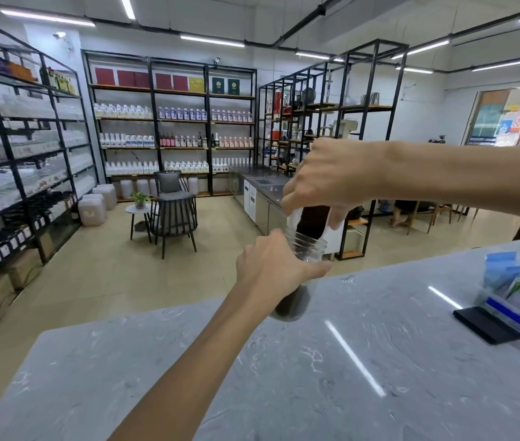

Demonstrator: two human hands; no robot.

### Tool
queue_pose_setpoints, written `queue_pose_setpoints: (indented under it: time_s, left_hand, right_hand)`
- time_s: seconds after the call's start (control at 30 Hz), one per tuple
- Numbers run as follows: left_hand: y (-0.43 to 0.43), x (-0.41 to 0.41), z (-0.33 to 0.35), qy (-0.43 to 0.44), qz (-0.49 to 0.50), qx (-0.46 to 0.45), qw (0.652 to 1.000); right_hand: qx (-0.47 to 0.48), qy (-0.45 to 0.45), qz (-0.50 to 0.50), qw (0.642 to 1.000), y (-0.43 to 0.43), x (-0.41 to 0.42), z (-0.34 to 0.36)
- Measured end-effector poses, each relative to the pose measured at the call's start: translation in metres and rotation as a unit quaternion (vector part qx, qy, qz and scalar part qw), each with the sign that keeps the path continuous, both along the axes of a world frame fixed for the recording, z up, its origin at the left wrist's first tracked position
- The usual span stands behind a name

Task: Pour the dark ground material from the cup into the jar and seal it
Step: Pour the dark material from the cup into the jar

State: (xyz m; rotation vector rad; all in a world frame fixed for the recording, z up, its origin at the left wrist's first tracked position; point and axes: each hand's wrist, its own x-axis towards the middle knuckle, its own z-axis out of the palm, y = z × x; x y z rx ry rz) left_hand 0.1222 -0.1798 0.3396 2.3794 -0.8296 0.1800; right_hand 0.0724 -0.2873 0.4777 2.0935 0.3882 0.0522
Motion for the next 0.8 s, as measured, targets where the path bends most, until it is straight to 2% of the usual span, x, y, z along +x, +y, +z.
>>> queue_pose_setpoints:
  time_s: [0.43,0.8]
  left_hand:
    - [-0.001,0.0,-0.002,0.005,-0.003,-0.011,1.0]
    - [0.005,0.003,-0.003,0.004,0.016,-0.001,1.0]
  right_hand:
    - [0.003,0.002,-0.002,1.0,-0.004,-0.001,0.001]
    - [0.037,-0.055,0.024,0.998,0.0,0.0,0.012]
